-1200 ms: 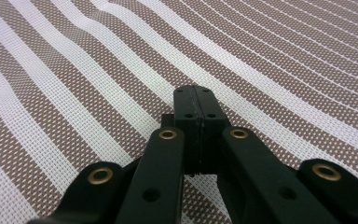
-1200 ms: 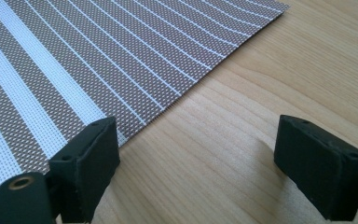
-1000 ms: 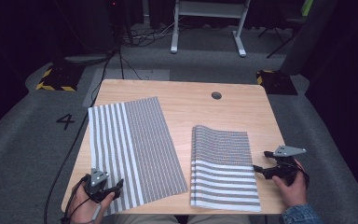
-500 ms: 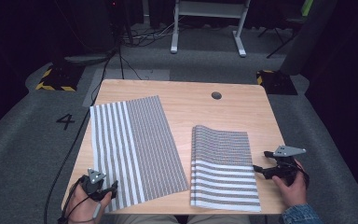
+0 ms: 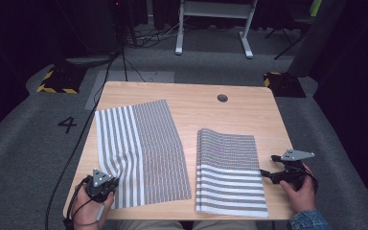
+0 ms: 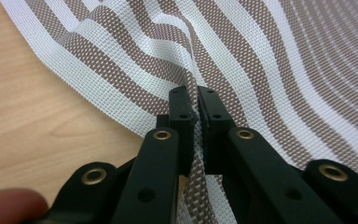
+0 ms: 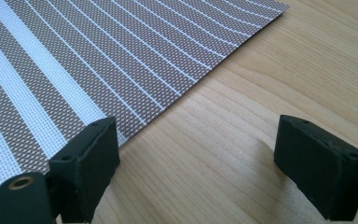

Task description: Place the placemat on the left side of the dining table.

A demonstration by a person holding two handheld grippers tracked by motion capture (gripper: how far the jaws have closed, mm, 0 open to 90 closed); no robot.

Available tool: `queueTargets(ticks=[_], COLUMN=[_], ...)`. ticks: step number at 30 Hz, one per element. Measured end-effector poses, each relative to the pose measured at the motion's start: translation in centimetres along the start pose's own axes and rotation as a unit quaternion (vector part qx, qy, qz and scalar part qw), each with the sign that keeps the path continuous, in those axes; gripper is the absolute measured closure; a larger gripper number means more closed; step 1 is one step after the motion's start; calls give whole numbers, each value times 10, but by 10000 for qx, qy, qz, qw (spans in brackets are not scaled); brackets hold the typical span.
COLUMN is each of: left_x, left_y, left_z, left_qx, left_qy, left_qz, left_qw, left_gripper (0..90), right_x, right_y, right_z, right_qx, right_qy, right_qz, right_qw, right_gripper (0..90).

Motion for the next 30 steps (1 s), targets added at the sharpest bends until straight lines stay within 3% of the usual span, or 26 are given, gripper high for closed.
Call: queueTargets(ticks=[3, 6, 9, 10, 19, 28, 30], left_x=[-3, -4, -2, -2, 7, 9, 8], left_y=[7, 13, 19, 19, 11, 7, 5], left_z=[-10, -21, -40, -40, -73, -90, -94], left_qx=[54, 161, 127, 127, -267, -374, -530], left_qy=[37, -60, -92, -92, 18, 26, 160], left_qz=[38, 91, 12, 12, -102, -160, -91], left_qw=[10000, 9998, 9999, 9999, 9996, 9992, 9984], left_gripper=[862, 862, 863, 863, 864, 834, 788], right_x=[0, 0, 0, 0, 0, 0, 0], right_y=[0, 0, 0, 0, 0, 0, 0], right_z=[0, 0, 0, 0, 0, 0, 0], right_qx=[6, 5, 0, 0, 1, 0, -1], right_qy=[-3, -2, -1, -1, -3, -1, -2], right_qz=[0, -1, 1, 1, 1, 1, 0], right_qw=[10000, 10000, 10000, 10000, 10000, 10000, 10000], right_gripper=[143, 143, 143, 143, 143, 143, 143])
Point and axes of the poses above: each handheld gripper's, and its own axes: x roughly forward along the jaws, y roughly out of its top, z roughly to its right, the point moved 2 cm from there along x, roughly forward along the jaws, and after that the axes turned 9 degrees about x, right-handed, at the moved point
